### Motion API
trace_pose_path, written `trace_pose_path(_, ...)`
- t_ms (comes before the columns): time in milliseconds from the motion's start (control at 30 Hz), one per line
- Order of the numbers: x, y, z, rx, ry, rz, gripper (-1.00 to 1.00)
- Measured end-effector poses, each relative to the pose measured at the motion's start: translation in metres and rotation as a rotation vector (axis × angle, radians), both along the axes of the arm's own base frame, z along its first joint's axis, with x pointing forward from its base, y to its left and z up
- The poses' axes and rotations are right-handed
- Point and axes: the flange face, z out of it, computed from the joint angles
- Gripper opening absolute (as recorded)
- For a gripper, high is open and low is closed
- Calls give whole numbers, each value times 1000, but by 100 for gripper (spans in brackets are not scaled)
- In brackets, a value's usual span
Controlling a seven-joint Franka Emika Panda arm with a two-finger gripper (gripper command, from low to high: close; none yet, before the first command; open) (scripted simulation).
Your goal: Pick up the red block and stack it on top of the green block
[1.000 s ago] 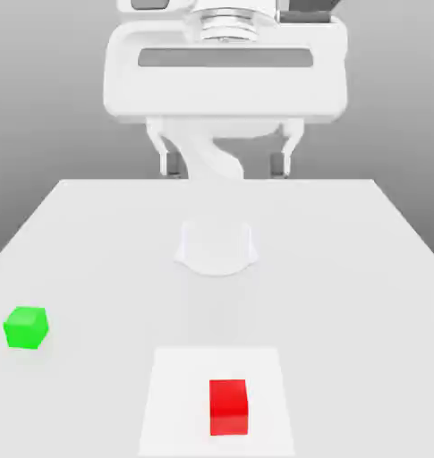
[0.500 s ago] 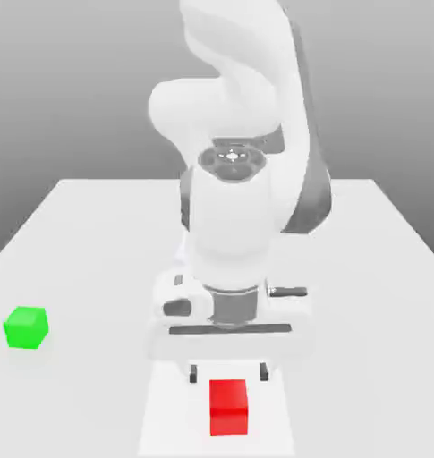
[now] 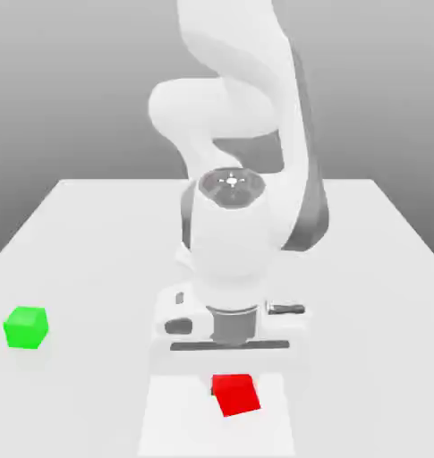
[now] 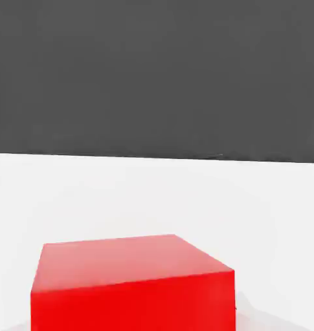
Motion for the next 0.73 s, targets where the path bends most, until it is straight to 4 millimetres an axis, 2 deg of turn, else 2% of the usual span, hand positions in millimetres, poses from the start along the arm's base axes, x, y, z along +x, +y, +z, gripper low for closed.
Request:
trace_pose_path(100,-12,-77,11,-10,-1,-255,-100)
trace_pose_path(167,-31,-138,17,-14,-1,-460,-100)
trace_pose_path(267,-80,-229,26,-15,-2,-802,-100)
trace_pose_path(333,-122,-279,32,-11,-2,-1028,-100)
trace_pose_path(400,-169,-320,37,-5,-2,-1246,-100)
trace_pose_path(467,-211,-350,30,2,-3,-1408,-100)
trace_pose_path(500,-213,-352,22,3,-4,-1421,-100)
trace_pose_path(533,-189,-335,12,3,-4,-1354,-100)
trace_pose_path(600,-183,-329,-10,3,-4,-1336,-100)
trace_pose_path(633,-183,-328,-20,3,-3,-1334,100)
trace_pose_path(733,-183,-328,-20,3,-3,-1334,100)
